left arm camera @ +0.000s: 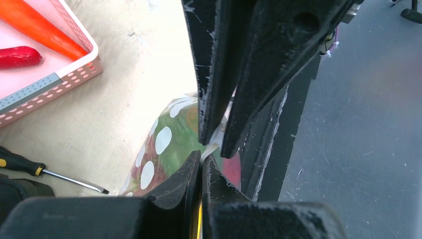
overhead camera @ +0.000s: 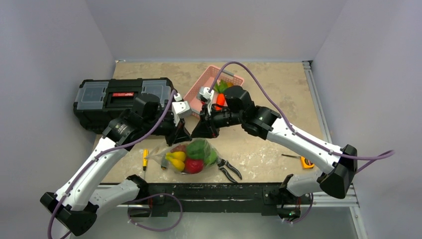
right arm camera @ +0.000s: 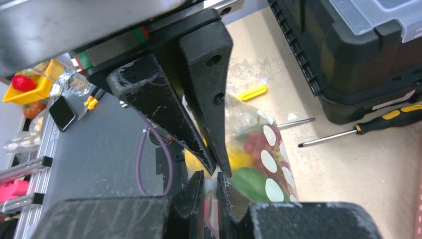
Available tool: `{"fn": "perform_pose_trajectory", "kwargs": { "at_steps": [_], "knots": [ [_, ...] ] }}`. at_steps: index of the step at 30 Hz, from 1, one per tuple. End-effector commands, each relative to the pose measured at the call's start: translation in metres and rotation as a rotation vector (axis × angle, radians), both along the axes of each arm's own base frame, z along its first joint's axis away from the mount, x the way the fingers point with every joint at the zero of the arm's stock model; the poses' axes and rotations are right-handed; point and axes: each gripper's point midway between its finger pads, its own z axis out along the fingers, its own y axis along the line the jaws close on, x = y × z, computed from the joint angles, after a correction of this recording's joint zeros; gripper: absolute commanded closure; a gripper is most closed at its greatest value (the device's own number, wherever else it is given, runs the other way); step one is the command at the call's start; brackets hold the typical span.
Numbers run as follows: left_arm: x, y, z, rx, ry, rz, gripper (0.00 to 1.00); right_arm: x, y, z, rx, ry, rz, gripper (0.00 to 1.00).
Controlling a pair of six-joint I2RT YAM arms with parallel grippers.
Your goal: Place the food in the zip-top bag and seal the zipper
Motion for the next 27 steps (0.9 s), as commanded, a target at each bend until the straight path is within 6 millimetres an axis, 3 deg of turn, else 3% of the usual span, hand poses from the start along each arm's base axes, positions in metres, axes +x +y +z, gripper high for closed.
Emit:
{"fn": "perform_pose_trajectory", "kwargs": {
  "at_steps": [1, 10, 13, 17, 19, 23, 27],
  "knots": [
    [-0.003, -0.015, 0.033, -0.145, -0.096, -0.079, 1.00, 0.005, 0.016, 0.002, 0.041, -0.018, -0.028, 0.95],
    [-0.007, -0.015, 0.037, -0.168, -0.121, -0.086, 1.00, 0.008, 0.027, -0.007, 0.024, 0.003, -0.040, 0.92],
    [-0.007, -0.014, 0.036, -0.164, -0.122, -0.087, 1.00, 0.005, 0.025, -0.002, 0.032, 0.000, -0.030, 0.84],
    [-0.007, -0.013, 0.031, -0.154, -0.115, -0.082, 1.00, 0.001, 0.009, 0.013, 0.071, -0.001, -0.039, 0.55],
    [-0.007, -0.012, 0.028, -0.146, -0.110, -0.080, 1.00, 0.005, -0.004, 0.019, 0.096, 0.001, -0.040, 0.48],
    [-0.007, -0.011, 0.026, -0.143, -0.107, -0.077, 1.00, 0.009, -0.029, 0.023, 0.158, 0.022, -0.023, 0.43],
    [-0.007, -0.012, 0.026, -0.145, -0.103, -0.078, 1.00, 0.006, -0.033, 0.017, 0.172, 0.028, 0.011, 0.45]
  ]
}}
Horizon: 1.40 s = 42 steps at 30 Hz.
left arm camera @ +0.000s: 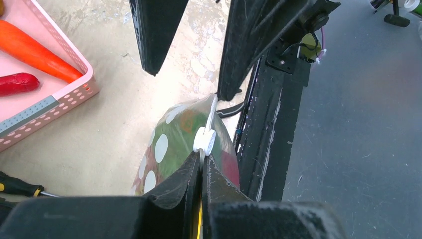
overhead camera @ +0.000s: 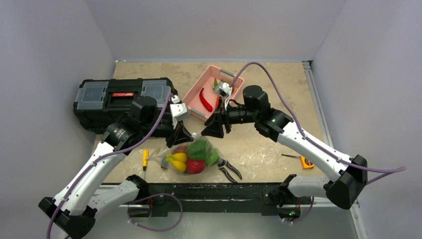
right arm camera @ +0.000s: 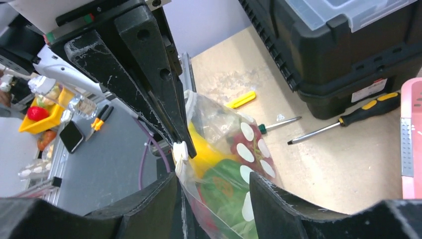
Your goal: Place the food in the zip-top bag and seal the zipper
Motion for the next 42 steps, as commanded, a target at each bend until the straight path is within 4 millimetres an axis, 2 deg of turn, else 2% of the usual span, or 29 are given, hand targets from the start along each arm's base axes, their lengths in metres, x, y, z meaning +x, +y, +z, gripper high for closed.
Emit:
{"fn": "perform_pose_trajectory", "kwargs": {
  "at_steps": [1, 8, 11, 18, 24, 27, 29, 32, 33, 35, 37, 39, 42],
  "knots": [
    [0.000, -0.008, 0.019, -0.071, -0.055, -0.038, 1.00, -0.014, 0.000, 0.019, 0.097, -0.037, 0.098, 0.47],
    [0.000, -0.009, 0.019, -0.072, -0.047, -0.039, 1.00, -0.015, 0.006, 0.019, 0.125, -0.013, 0.126, 0.62],
    [0.000, -0.010, 0.018, -0.071, -0.045, -0.040, 1.00, -0.013, 0.009, 0.026, 0.153, -0.029, 0.128, 0.70],
    [-0.001, -0.010, 0.018, -0.072, -0.044, -0.042, 1.00, -0.008, 0.015, 0.024, 0.158, -0.009, 0.125, 0.82],
    [0.000, -0.010, 0.018, -0.071, -0.047, -0.039, 1.00, -0.011, 0.015, 0.021, 0.155, -0.008, 0.144, 0.83],
    [0.000, -0.010, 0.018, -0.070, -0.046, -0.038, 1.00, -0.014, 0.014, 0.019, 0.149, -0.012, 0.162, 0.89],
    [0.001, -0.010, 0.018, -0.072, -0.042, -0.034, 1.00, -0.016, 0.015, 0.020, 0.148, -0.021, 0.166, 1.00],
    [0.002, -0.011, 0.020, -0.075, -0.021, -0.021, 1.00, -0.016, 0.019, 0.017, 0.118, -0.075, 0.107, 1.00],
    [0.002, -0.012, 0.020, -0.077, -0.005, -0.021, 0.95, -0.014, 0.019, 0.018, 0.110, -0.107, 0.063, 1.00],
    [-0.002, -0.014, 0.021, -0.085, 0.031, -0.035, 0.76, -0.011, 0.019, 0.019, 0.120, -0.134, 0.009, 1.00],
    [-0.006, -0.016, 0.021, -0.097, 0.062, -0.054, 0.64, -0.010, 0.019, 0.022, 0.146, -0.144, -0.009, 1.00],
    [-0.008, -0.016, 0.020, -0.101, 0.074, -0.055, 0.57, -0.011, 0.019, 0.025, 0.166, -0.148, -0.001, 1.00],
    [-0.007, -0.013, 0.024, -0.127, 0.093, -0.023, 0.55, -0.011, 0.017, 0.029, 0.196, -0.150, -0.010, 1.00]
  ]
}}
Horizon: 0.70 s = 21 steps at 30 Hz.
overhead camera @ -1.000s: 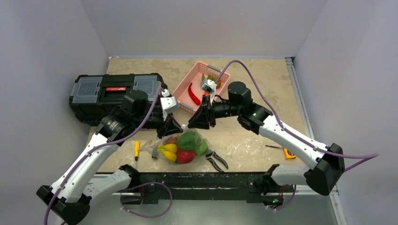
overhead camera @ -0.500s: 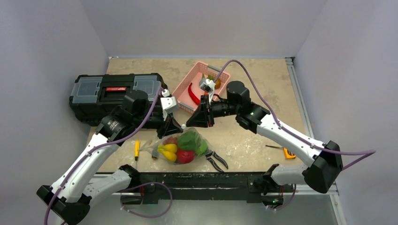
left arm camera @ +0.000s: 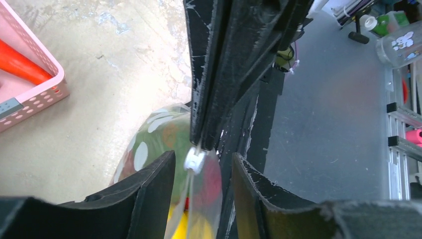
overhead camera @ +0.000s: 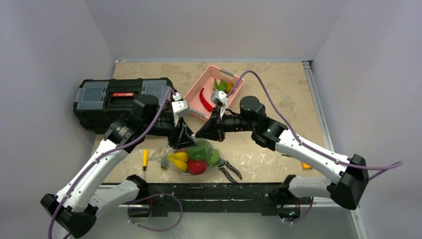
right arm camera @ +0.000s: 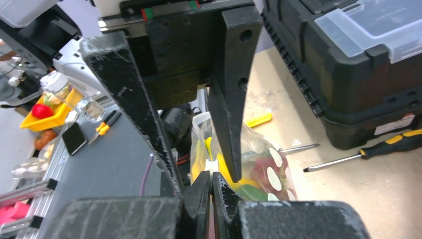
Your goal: Place the food in the zip-top bag and seal the zipper
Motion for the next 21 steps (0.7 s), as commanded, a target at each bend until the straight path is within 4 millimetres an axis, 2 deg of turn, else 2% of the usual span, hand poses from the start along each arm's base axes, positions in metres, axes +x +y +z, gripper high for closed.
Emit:
{"fn": "perform_pose_trajectory", "kwargs": {
  "at_steps": [1, 2, 6, 10, 15, 17, 21],
  "knots": [
    [-0.002, -0.003, 0.024, -0.098, 0.002, 0.001, 0.55, 0.010, -0.002, 0.026, 0.099, -0.069, -0.052, 1.00],
    [-0.001, -0.003, 0.026, -0.107, 0.005, 0.003, 0.57, 0.009, -0.003, 0.027, 0.107, -0.066, -0.048, 1.00],
    [0.002, -0.005, 0.029, -0.118, 0.015, -0.003, 0.73, 0.009, -0.003, 0.025, 0.109, -0.057, -0.039, 1.00],
    [0.006, -0.007, 0.027, -0.117, 0.028, -0.002, 0.73, 0.006, -0.004, 0.026, 0.114, -0.054, -0.030, 1.00],
    [0.011, -0.009, 0.032, -0.135, 0.013, 0.016, 0.88, 0.007, -0.005, 0.025, 0.112, -0.059, -0.038, 1.00],
    [0.014, -0.007, 0.033, -0.130, 0.004, 0.043, 0.97, 0.017, -0.008, 0.021, 0.093, -0.071, -0.103, 1.00],
    [0.019, 0.002, 0.030, -0.086, -0.019, 0.110, 1.00, 0.050, -0.033, 0.027, 0.139, -0.112, -0.385, 1.00]
  ]
}}
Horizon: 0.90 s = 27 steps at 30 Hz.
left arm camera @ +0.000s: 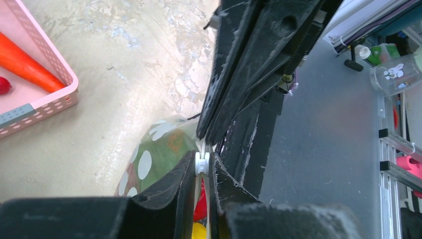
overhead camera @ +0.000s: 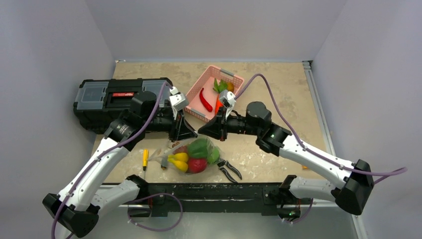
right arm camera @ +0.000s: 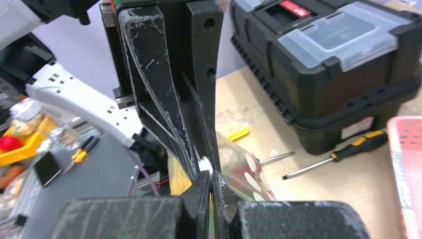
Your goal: Place the food in the zip-top bag and seal the zipper
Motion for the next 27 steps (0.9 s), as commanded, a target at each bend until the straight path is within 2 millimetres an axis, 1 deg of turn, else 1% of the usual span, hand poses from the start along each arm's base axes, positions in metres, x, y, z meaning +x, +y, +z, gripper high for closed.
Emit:
{"fn": "perform_pose_trajectory", "kwargs": {
  "at_steps": [1, 6, 10, 12, 13, 15, 16, 17, 19, 20, 21, 22, 24, 26, 27],
  "knots": [
    [0.004, 0.008, 0.016, -0.005, -0.074, 0.057, 1.00, 0.038, -0.032, 0.025, 0.087, -0.092, -0.317, 1.00],
    [0.000, 0.014, 0.013, 0.016, -0.087, 0.071, 1.00, 0.053, -0.053, 0.024, 0.127, -0.098, -0.470, 1.00],
    [-0.005, 0.019, 0.007, 0.049, -0.075, 0.069, 1.00, 0.059, -0.064, 0.025, 0.153, -0.085, -0.543, 1.00],
    [-0.007, 0.022, 0.003, 0.064, -0.072, 0.071, 1.00, 0.061, -0.066, 0.023, 0.135, -0.093, -0.525, 1.00],
    [-0.008, 0.022, 0.004, 0.059, -0.076, 0.072, 1.00, 0.054, -0.060, 0.023, 0.127, -0.099, -0.444, 1.00],
    [-0.009, 0.021, 0.007, 0.047, -0.077, 0.065, 1.00, 0.047, -0.050, 0.022, 0.109, -0.097, -0.335, 1.00],
    [-0.008, 0.019, 0.008, 0.039, -0.078, 0.062, 1.00, 0.037, -0.041, 0.022, 0.100, -0.106, -0.243, 0.97],
    [-0.008, 0.018, 0.010, 0.031, -0.078, 0.058, 1.00, 0.024, -0.033, 0.022, 0.094, -0.112, -0.140, 0.86],
    [-0.007, 0.016, 0.014, 0.011, -0.085, 0.055, 1.00, -0.001, -0.020, 0.022, 0.120, -0.082, 0.043, 0.54],
    [-0.007, 0.014, 0.015, 0.004, -0.086, 0.053, 1.00, -0.011, -0.015, 0.021, 0.139, -0.056, 0.114, 0.43],
    [-0.006, 0.014, 0.016, -0.003, -0.086, 0.052, 1.00, -0.017, -0.012, 0.022, 0.164, -0.043, 0.166, 0.38],
    [-0.006, 0.013, 0.017, -0.009, -0.089, 0.052, 1.00, -0.019, -0.007, 0.023, 0.193, -0.035, 0.205, 0.35],
    [-0.005, 0.012, 0.019, -0.021, -0.093, 0.051, 1.00, -0.026, -0.003, 0.025, 0.243, -0.014, 0.265, 0.30],
    [-0.005, 0.011, 0.020, -0.026, -0.093, 0.050, 1.00, -0.029, -0.003, 0.028, 0.288, 0.001, 0.286, 0.27],
    [-0.006, 0.011, 0.020, -0.029, -0.094, 0.048, 1.00, -0.027, -0.003, 0.030, 0.305, 0.006, 0.271, 0.27]
  ]
}}
